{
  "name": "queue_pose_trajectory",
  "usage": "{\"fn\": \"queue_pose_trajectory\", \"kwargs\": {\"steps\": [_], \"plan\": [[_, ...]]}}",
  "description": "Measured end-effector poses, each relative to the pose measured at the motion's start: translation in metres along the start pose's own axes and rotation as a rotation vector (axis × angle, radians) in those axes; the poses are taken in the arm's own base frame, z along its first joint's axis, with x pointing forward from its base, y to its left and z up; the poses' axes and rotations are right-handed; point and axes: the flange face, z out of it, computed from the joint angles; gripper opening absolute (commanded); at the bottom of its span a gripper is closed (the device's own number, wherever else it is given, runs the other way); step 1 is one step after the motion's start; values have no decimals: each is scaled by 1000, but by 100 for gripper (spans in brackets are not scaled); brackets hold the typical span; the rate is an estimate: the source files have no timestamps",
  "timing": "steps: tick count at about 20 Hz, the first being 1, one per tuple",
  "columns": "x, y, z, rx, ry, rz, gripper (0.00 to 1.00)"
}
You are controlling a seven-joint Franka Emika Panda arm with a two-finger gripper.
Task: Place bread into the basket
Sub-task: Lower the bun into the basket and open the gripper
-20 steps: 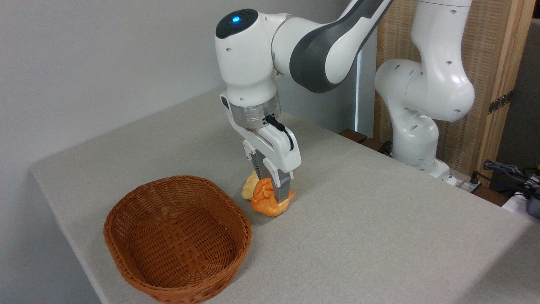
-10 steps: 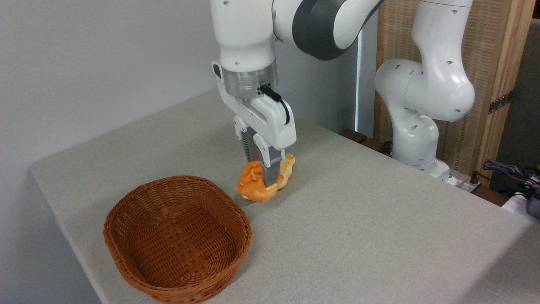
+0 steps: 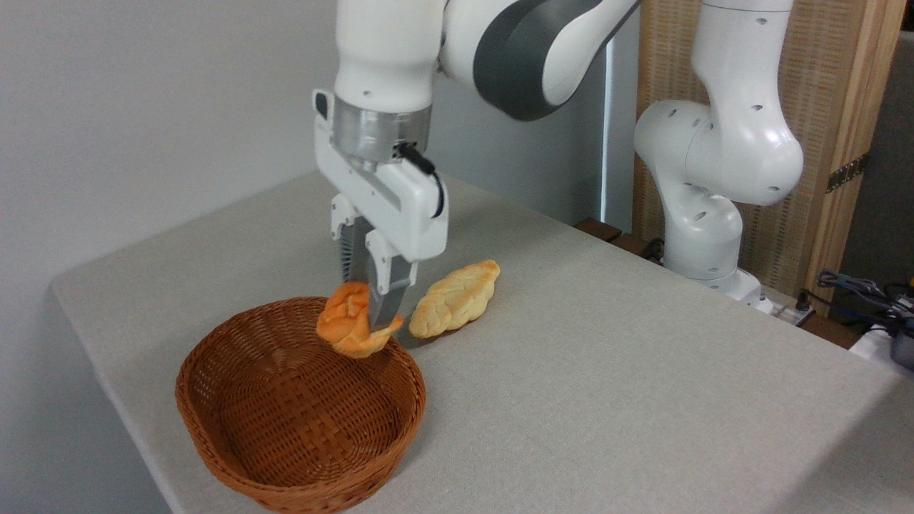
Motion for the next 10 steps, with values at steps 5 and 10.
{"fn": "queue_pose_trajectory", "kwargs": {"steps": [5,10], "plan": [[32,2,45,13,1,47,100],[46,9,67,-3,-10,73,100]]}}
